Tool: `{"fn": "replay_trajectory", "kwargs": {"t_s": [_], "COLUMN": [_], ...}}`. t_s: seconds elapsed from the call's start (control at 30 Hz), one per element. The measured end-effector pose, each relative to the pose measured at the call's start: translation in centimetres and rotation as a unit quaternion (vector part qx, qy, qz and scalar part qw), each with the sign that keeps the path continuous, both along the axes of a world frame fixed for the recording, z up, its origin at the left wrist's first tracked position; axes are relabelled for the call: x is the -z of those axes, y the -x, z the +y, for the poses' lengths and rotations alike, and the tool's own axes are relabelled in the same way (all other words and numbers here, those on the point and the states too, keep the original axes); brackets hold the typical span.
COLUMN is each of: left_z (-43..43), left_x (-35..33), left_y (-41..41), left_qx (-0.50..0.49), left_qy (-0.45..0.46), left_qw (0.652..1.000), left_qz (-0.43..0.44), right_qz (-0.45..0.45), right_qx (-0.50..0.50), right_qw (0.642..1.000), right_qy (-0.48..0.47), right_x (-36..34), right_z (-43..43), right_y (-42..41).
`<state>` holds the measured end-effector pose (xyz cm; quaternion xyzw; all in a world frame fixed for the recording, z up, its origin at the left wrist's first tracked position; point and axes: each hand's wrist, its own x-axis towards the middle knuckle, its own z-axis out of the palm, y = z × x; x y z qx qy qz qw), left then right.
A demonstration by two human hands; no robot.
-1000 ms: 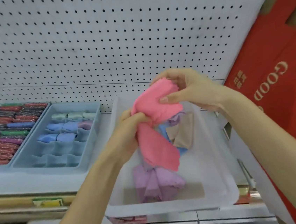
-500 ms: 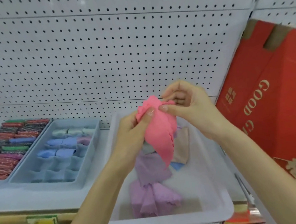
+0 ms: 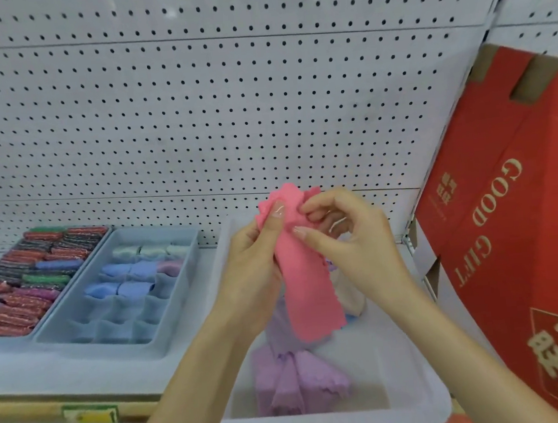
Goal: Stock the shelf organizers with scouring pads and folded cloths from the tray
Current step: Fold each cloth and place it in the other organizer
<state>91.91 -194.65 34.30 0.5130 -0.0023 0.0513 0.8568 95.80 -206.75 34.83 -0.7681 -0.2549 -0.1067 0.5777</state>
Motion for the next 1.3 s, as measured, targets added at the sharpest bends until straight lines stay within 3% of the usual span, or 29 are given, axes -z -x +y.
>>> {"fn": "replay_trajectory", "kwargs": {"t_s": [0.2,0.6,0.8,1.03,1.3], "left_z": [-0.5,0.1,2.1,3.0,2.5], "left_x": [0.7,2.5,3.1,2.2,2.1], "left_y": [0.1,1.0,0.9,0.4,0.3], "left_qx": [-0.027,-0.031,-0.081,-0.042,-0.024], "left_qy": [-0.030,-0.126,-0.282,-0.388,-0.412], "left_qw": [0.999,0.992,0.946,0.908,0.895], "left_qz": [0.010,-0.007,-0.139,-0.152,-0.169], "right_qz": [0.016,0.123,0.152,0.171,0.175], "right_qx": [0.052,-0.038,-0.072,-0.104,-0.082], "right_qw": [0.998,0.983,0.975,0.969,0.971], "right_qy": [-0.024,-0.127,-0.147,-0.143,-0.140], "right_x": [0.8,1.9,1.9,2.2,2.4], "right_z": [1.1,0.8,-0.3,-1.4,-2.1], "right_y": [0.7,0.6,0.6,0.9,1.1]}}
